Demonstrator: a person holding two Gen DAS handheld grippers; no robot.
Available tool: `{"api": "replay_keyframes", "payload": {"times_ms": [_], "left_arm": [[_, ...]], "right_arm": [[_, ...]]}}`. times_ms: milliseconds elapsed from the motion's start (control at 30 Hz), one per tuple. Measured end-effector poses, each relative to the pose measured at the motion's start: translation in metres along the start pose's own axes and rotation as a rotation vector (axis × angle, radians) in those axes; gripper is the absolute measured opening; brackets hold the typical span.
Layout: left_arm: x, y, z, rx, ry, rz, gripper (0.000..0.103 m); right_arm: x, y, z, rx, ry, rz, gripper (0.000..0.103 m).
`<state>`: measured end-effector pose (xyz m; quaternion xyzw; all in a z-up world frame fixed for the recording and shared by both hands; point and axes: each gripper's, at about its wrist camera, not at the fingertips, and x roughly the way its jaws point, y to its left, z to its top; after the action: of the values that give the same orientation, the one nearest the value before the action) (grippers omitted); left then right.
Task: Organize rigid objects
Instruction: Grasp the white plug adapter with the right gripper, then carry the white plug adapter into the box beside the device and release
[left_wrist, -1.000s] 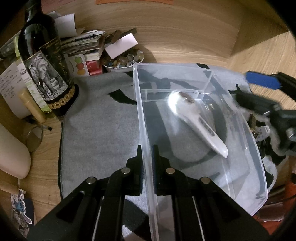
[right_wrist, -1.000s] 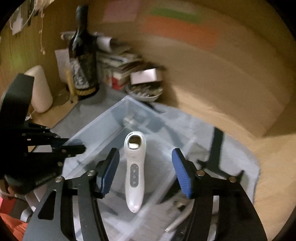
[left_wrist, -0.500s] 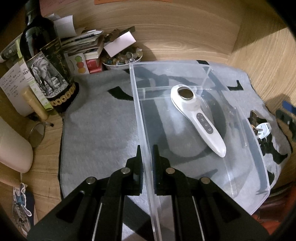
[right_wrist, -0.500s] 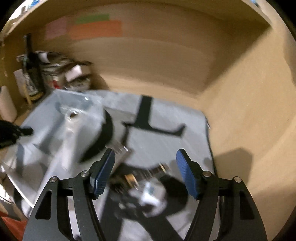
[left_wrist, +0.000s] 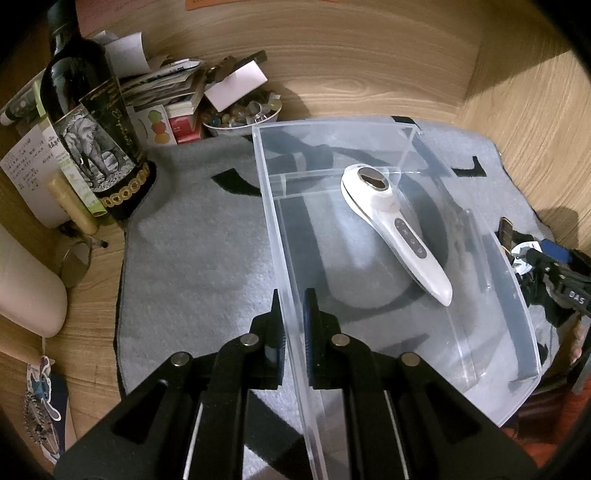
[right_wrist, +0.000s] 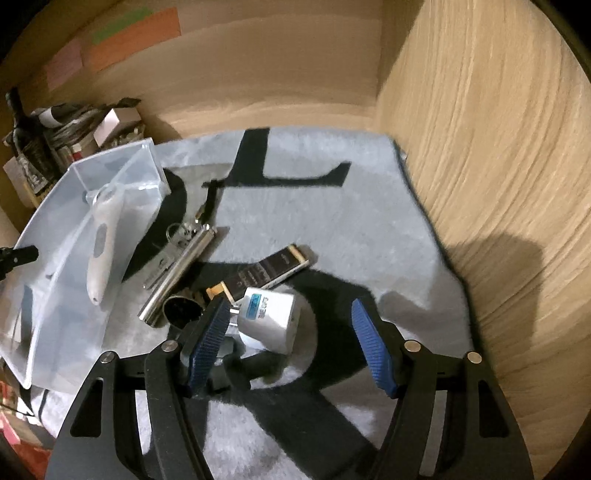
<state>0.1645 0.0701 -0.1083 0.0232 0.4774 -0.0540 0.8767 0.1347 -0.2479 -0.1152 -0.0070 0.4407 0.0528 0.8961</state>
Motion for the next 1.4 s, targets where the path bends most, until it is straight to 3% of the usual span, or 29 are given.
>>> {"api": "replay_keyframes", "payload": {"times_ms": [67, 133, 567, 967, 1233, 1400], "left_arm": [[0.000, 0.000, -0.001, 0.003, -0.001, 0.001, 0.008], [0.000, -0.001, 0.000, 0.005, -0.002, 0.000, 0.008], [0.000, 0.000, -0.001, 0.012, -0.009, -0.012, 0.009], [-0.001, 0.001, -0.003, 0.021, -0.020, -0.025, 0.010], [0.000, 0.002, -0.002, 0.025, -0.024, -0.034, 0.010], [0.000, 0.003, -0.002, 0.027, -0.029, -0.041, 0.010]], "right_arm": [[0.005, 0.001, -0.001, -0.002, 0.019, 0.009, 0.040], [0.008, 0.001, -0.002, -0.003, 0.030, 0.031, 0.028], [-0.016, 0.011, 0.017, -0.031, -0.073, 0.009, 0.028], [-0.043, 0.074, 0.063, -0.168, -0.226, 0.103, 0.028], [-0.037, 0.124, 0.077, -0.261, -0.234, 0.193, 0.028], [-0.021, 0.150, 0.080, -0.313, -0.183, 0.253, 0.028]]}}
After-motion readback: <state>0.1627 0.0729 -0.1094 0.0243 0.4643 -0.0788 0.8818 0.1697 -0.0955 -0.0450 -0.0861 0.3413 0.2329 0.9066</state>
